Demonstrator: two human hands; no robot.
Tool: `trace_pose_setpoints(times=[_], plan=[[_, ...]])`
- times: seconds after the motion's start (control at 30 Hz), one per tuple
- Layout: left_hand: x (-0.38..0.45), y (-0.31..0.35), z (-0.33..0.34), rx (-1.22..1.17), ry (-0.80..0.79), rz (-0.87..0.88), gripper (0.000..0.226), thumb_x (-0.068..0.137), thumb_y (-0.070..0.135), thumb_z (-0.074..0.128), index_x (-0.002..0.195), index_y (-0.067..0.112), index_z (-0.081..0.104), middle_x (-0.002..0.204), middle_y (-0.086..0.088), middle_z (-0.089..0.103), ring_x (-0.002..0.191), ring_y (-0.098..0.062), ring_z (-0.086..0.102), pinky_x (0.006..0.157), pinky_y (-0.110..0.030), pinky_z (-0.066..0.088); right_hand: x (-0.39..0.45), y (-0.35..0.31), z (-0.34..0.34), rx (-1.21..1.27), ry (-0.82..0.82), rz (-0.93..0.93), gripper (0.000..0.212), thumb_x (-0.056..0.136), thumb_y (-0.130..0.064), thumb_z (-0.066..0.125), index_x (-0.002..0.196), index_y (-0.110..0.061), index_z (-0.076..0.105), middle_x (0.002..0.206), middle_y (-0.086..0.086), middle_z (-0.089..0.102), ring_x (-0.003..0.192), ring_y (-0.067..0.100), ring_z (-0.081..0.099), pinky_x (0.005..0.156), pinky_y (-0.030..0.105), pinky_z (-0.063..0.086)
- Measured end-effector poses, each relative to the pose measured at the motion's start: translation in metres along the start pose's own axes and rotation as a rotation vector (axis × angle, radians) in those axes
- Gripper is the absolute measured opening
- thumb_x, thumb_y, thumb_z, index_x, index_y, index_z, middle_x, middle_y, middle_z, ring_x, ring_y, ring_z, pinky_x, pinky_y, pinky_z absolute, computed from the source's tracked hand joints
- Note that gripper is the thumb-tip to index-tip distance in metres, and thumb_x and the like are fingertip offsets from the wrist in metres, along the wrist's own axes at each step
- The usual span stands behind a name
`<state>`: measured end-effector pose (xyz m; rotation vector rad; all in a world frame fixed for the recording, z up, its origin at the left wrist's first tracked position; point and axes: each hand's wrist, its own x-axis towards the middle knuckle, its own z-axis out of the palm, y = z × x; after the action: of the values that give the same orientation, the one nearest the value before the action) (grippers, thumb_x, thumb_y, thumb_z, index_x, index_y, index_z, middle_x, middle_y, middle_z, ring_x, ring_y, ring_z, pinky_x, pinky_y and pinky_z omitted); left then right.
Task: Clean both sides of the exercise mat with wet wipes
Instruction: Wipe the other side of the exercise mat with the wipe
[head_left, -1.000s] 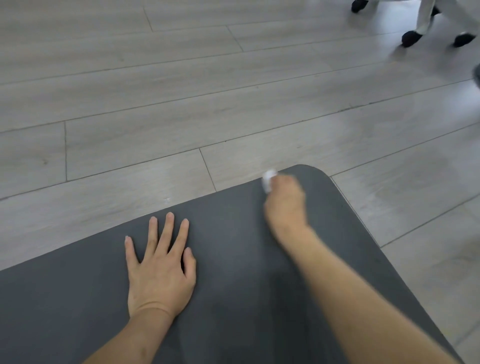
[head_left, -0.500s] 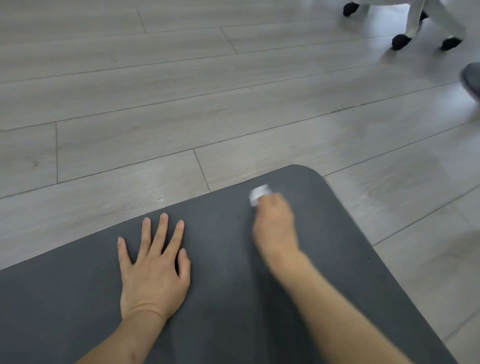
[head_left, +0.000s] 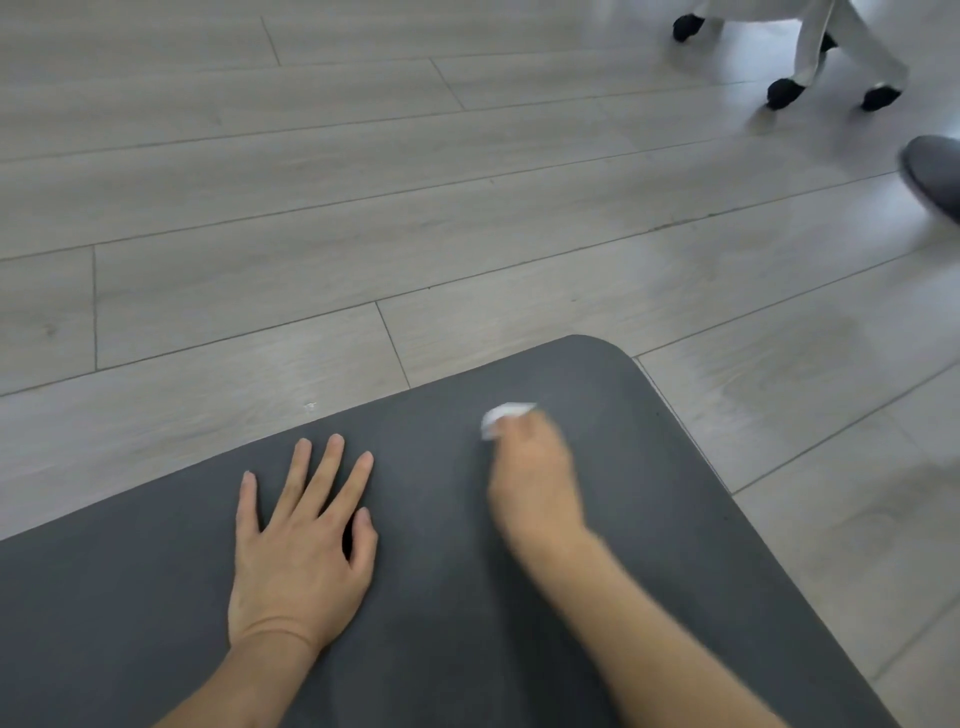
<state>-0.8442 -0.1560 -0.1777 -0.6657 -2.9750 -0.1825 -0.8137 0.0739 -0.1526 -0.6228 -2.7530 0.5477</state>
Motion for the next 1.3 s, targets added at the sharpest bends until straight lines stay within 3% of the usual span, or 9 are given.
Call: trace_pose_setpoints(times=[0.13, 0.3, 0.4, 0.53, 0.63, 0.8, 0.9, 1.13, 1.3], plan=[[0.0, -0.001, -0.001, -0.005, -0.006, -0.008, 0.058, 0.098, 0.043, 0.032, 0.154, 0.035, 0.048, 0.165, 0.006, 0.036, 0.156, -0.018, 0.025, 0.125, -0.06, 0.015, -0.012, 0.0, 0.005, -0.055, -0.189, -0.415, 0.031, 0.069, 0.007, 0.066, 0.096, -0.006, 0.061, 0.088, 0.012, 0.053, 0.073, 0.031, 0.051, 0.056, 0.038, 0.047], [0.001, 0.0, 0.0, 0.001, -0.004, -0.017, 0.058, 0.098, 0.043, 0.032, 0.153, 0.035, 0.048, 0.164, 0.006, 0.037, 0.156, -0.018, 0.026, 0.126, -0.059, 0.014, 0.072, 0.125, -0.064, -0.302, 0.029, 0.173, 0.014, 0.081, -0.001, 0.054, 0.095, -0.002, 0.055, 0.096, 0.019, 0.053, 0.077, 0.034, 0.052, 0.064, 0.036, 0.037], [0.001, 0.0, 0.0, 0.004, -0.01, -0.018, 0.058, 0.098, 0.044, 0.032, 0.153, 0.036, 0.048, 0.164, 0.006, 0.036, 0.156, -0.018, 0.026, 0.126, -0.059, 0.014, 0.046, 0.098, -0.047, -0.245, 0.115, 0.26, 0.025, 0.077, 0.004, 0.05, 0.1, -0.001, 0.059, 0.096, 0.02, 0.056, 0.077, 0.035, 0.052, 0.065, 0.038, 0.04], [0.001, -0.001, -0.001, 0.001, -0.005, -0.017, 0.058, 0.098, 0.044, 0.032, 0.153, 0.036, 0.049, 0.165, 0.006, 0.036, 0.156, -0.018, 0.025, 0.125, -0.059, 0.015, -0.046, -0.022, 0.003, -0.063, -0.178, -0.226, 0.037, 0.075, -0.001, 0.044, 0.106, -0.015, 0.06, 0.095, 0.007, 0.056, 0.08, 0.024, 0.048, 0.07, 0.037, 0.048], [0.001, -0.002, 0.0, -0.009, 0.001, -0.013, 0.058, 0.098, 0.043, 0.032, 0.153, 0.036, 0.049, 0.165, 0.006, 0.036, 0.156, -0.018, 0.025, 0.126, -0.059, 0.014, -0.028, -0.008, 0.003, -0.047, -0.222, -0.461, 0.032, 0.074, -0.005, 0.061, 0.105, -0.012, 0.054, 0.091, 0.011, 0.056, 0.077, 0.03, 0.054, 0.055, 0.035, 0.051], [0.001, -0.001, 0.002, 0.004, 0.016, -0.022, 0.058, 0.098, 0.044, 0.031, 0.153, 0.037, 0.048, 0.164, 0.007, 0.036, 0.156, -0.017, 0.025, 0.126, -0.058, 0.014, 0.063, 0.121, -0.059, -0.288, 0.017, 0.116, 0.012, 0.087, -0.011, 0.057, 0.098, -0.004, 0.054, 0.097, 0.018, 0.053, 0.08, 0.035, 0.054, 0.064, 0.036, 0.039], [0.001, 0.0, 0.002, 0.014, 0.011, -0.022, 0.058, 0.098, 0.044, 0.031, 0.153, 0.037, 0.047, 0.165, 0.007, 0.035, 0.156, -0.016, 0.025, 0.126, -0.058, 0.014, 0.035, 0.112, -0.06, -0.228, 0.107, 0.303, 0.019, 0.082, -0.006, 0.062, 0.1, -0.001, 0.057, 0.097, 0.02, 0.054, 0.081, 0.038, 0.055, 0.067, 0.038, 0.04], [0.0, -0.002, 0.002, 0.004, 0.008, -0.008, 0.058, 0.098, 0.044, 0.03, 0.154, 0.036, 0.047, 0.165, 0.006, 0.034, 0.156, -0.018, 0.024, 0.126, -0.059, 0.013, -0.063, -0.006, -0.007, -0.041, -0.229, -0.424, 0.02, 0.076, -0.014, 0.047, 0.092, -0.012, 0.06, 0.088, 0.005, 0.051, 0.076, 0.027, 0.054, 0.052, 0.036, 0.045], [0.001, 0.0, 0.002, 0.007, 0.022, -0.017, 0.058, 0.098, 0.044, 0.031, 0.153, 0.036, 0.048, 0.165, 0.005, 0.036, 0.156, -0.018, 0.025, 0.125, -0.06, 0.014, 0.033, 0.127, -0.07, -0.3, -0.023, 0.125, 0.012, 0.084, -0.009, 0.06, 0.094, -0.005, 0.055, 0.094, 0.016, 0.05, 0.08, 0.036, 0.053, 0.063, 0.039, 0.041]])
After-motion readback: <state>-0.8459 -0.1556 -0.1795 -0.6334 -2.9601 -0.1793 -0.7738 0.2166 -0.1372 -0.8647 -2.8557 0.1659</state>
